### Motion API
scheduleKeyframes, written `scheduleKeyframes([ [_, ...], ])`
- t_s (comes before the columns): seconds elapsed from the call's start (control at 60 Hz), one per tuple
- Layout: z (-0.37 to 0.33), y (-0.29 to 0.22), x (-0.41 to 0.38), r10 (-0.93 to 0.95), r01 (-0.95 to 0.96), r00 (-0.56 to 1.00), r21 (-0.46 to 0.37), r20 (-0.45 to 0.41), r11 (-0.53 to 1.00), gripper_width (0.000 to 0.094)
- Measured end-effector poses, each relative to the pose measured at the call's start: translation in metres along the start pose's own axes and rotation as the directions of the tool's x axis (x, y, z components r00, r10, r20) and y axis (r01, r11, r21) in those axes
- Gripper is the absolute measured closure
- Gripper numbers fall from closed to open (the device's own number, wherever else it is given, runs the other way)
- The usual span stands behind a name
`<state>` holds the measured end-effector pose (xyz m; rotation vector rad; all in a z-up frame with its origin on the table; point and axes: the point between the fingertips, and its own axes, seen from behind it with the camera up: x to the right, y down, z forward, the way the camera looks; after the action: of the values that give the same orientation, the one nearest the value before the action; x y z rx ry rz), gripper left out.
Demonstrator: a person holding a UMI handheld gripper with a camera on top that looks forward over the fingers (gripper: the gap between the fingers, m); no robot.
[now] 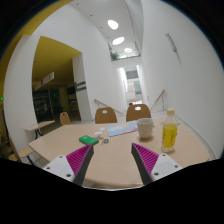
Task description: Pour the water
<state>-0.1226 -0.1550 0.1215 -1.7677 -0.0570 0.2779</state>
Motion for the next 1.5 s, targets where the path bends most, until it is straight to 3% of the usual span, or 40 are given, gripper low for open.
scheduleKeyframes([
  [0.2,-0.014,-0.007,0.043,-0.011,0.012,0.999,0.012,-0.052,1.0,0.0105],
  [0.4,-0.01,-0.025,0.125,-0.025,0.035,0.983,0.051,-0.18,0.998,0.0108],
  [0.683,0.08,-0.038,0.232,-0.142,0.171,0.931,0.058,-0.337,0.984,0.011],
  [0.8,0.116,-0.035,0.248,-0.123,0.145,0.945,0.053,-0.302,0.988,0.0116],
  [0.85,0.126,-0.032,0.253,-0.112,0.129,0.951,0.039,-0.289,0.991,0.0169],
  [0.9,0.136,-0.028,0.251,-0.106,0.119,0.957,0.032,-0.27,0.992,0.0429],
  [1.1,0.134,-0.03,0.251,-0.116,0.138,0.955,0.064,-0.275,0.988,0.0588],
  [1.233,0.138,-0.037,0.265,-0.189,0.206,0.934,0.024,-0.303,0.978,0.0592],
  [1.317,0.148,-0.067,0.288,-0.461,0.47,0.798,-0.079,-0.387,0.879,0.0592],
  [1.383,0.17,-0.097,0.297,-0.715,0.709,0.564,-0.2,-0.414,0.676,0.0594],
  [1.433,0.178,-0.115,0.3,-0.857,0.837,0.332,-0.297,-0.395,0.46,0.0591],
  [1.5,0.197,-0.134,0.29,-0.953,0.906,-0.015,-0.407,-0.301,0.114,0.0593],
])
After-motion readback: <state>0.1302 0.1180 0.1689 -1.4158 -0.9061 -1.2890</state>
